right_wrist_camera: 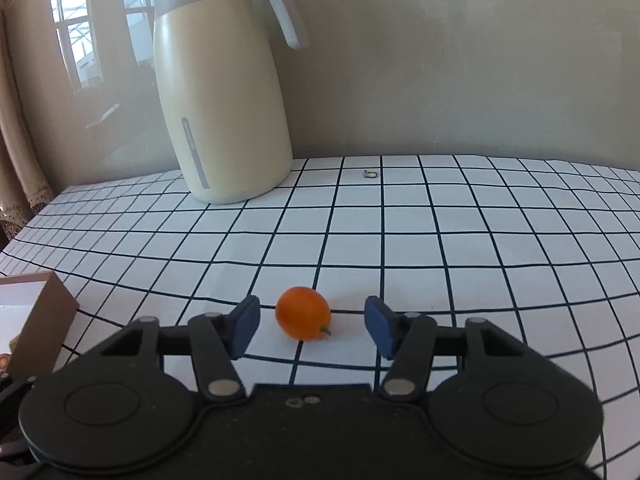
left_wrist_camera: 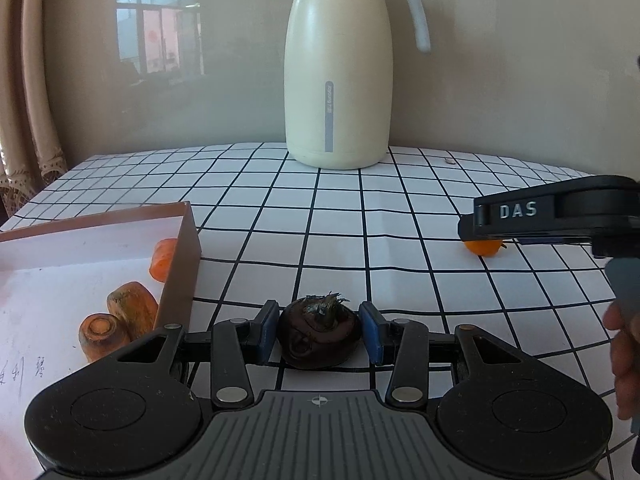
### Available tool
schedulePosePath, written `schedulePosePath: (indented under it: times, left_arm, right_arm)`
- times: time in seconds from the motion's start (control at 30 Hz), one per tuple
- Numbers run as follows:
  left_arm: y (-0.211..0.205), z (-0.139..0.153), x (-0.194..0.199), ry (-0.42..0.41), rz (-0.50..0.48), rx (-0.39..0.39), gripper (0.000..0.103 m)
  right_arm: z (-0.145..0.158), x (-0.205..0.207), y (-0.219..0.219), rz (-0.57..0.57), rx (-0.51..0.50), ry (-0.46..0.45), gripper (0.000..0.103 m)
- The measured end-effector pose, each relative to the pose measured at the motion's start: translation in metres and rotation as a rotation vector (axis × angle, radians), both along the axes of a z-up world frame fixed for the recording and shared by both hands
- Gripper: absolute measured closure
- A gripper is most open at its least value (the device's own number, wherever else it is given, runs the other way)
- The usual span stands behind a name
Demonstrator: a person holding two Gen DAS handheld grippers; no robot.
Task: Organize fruits
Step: 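Hold the mangosteen in the left tool while the right tool grasps the small mandarin, then carry the mangosteen in the left tool while the right tool carries the mandarin to the box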
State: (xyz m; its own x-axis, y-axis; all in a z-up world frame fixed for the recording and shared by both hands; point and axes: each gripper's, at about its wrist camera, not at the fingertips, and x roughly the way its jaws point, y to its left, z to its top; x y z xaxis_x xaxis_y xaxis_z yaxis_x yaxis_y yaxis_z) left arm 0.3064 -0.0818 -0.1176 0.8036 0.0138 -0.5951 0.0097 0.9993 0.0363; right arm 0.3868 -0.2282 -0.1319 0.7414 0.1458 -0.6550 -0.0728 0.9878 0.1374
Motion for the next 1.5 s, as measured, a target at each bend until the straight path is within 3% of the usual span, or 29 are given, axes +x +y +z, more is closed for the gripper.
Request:
schedulePosePath:
  times: [0.07, 0.17, 0.3, 0.53, 0.87, 1.5]
  left_arm:
    - [0.0, 0.0, -0.001, -0.001, -0.001, 0.003, 0.059]
    - [-0.001, 0.001, 0.0, 0.001, -0.001, 0.002, 0.059]
    - [-0.001, 0.0, -0.001, -0.002, -0.004, 0.011, 0.059]
    - [-0.003, 0.0, -0.003, -0.004, -0.01, 0.014, 0.059]
    - [-0.003, 0.002, -0.008, 0.009, -0.035, -0.001, 0.059]
    - [-0.023, 0.017, -0.078, 0.001, -0.137, 0.029, 0.059]
  right_arm:
    - [-0.002, 0.002, 0.0, 0.009, -0.002, 0.015, 0.069]
    - [-0.004, 0.005, 0.002, 0.017, -0.006, 0.021, 0.069]
    - [-0.004, 0.01, 0.006, 0.045, -0.01, 0.034, 0.081]
    - [-0.001, 0.002, 0.002, 0.042, 0.005, 0.042, 0.082]
    - [0.012, -0.043, -0.015, 0.021, 0.032, 0.029, 0.082]
    - [0.04, -0.159, -0.019, -0.033, 0.037, 0.002, 0.082]
